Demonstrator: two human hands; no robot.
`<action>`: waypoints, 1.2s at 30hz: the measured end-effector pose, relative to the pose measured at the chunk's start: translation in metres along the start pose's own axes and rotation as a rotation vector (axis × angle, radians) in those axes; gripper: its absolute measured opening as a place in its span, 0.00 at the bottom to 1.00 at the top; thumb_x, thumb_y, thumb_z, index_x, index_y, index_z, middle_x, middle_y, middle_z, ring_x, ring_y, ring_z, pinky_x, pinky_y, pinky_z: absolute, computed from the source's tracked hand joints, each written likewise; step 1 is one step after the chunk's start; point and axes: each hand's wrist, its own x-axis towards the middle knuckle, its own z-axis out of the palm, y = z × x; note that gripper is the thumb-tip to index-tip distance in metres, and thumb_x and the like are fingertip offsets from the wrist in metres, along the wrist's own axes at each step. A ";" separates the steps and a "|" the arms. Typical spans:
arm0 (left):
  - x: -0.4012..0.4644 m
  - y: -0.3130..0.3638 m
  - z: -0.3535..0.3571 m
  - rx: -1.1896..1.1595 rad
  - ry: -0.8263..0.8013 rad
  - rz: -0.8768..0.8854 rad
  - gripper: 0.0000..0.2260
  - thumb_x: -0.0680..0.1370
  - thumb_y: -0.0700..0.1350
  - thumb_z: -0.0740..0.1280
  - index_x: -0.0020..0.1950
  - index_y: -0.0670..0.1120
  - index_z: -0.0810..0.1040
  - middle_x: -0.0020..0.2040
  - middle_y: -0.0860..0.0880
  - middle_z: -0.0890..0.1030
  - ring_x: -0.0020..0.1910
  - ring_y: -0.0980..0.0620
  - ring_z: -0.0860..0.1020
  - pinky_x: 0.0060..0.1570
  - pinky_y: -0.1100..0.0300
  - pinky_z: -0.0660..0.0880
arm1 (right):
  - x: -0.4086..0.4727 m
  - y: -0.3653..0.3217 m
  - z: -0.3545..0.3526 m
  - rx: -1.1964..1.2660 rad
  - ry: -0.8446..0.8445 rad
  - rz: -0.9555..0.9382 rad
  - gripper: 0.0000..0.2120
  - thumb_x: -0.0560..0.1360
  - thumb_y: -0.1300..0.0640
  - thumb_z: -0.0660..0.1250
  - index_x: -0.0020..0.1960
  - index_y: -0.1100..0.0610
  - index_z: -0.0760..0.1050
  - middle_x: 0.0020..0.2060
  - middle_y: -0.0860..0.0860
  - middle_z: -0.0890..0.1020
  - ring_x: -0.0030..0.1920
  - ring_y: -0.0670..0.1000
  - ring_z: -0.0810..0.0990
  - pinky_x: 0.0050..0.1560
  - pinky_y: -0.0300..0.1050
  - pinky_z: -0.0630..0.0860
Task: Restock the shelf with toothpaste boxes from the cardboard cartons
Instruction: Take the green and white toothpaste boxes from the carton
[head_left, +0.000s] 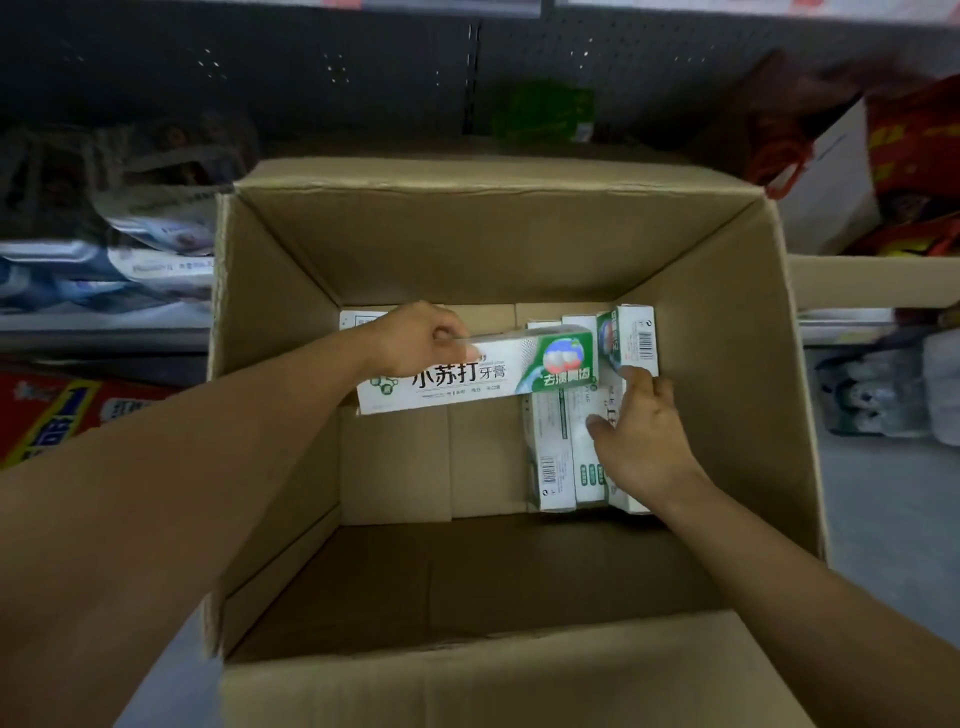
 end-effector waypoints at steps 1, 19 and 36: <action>-0.002 0.000 0.000 -0.038 0.011 -0.011 0.13 0.76 0.51 0.67 0.55 0.45 0.80 0.49 0.47 0.81 0.47 0.52 0.78 0.47 0.60 0.73 | -0.001 -0.002 0.001 0.011 -0.012 0.007 0.28 0.76 0.62 0.65 0.72 0.60 0.57 0.67 0.57 0.63 0.66 0.57 0.67 0.62 0.48 0.70; 0.003 -0.030 0.025 0.067 0.195 -0.195 0.13 0.77 0.57 0.63 0.50 0.48 0.75 0.43 0.47 0.77 0.40 0.51 0.75 0.35 0.59 0.65 | 0.023 0.045 0.034 -0.230 0.076 0.237 0.38 0.73 0.59 0.69 0.73 0.65 0.50 0.67 0.62 0.63 0.67 0.60 0.64 0.65 0.51 0.67; -0.019 -0.026 0.027 -0.072 0.341 -0.285 0.15 0.77 0.57 0.64 0.54 0.46 0.74 0.47 0.47 0.80 0.42 0.49 0.79 0.42 0.55 0.74 | 0.035 0.011 0.065 -0.058 0.123 0.249 0.27 0.76 0.54 0.65 0.66 0.66 0.57 0.63 0.63 0.69 0.63 0.61 0.68 0.62 0.50 0.66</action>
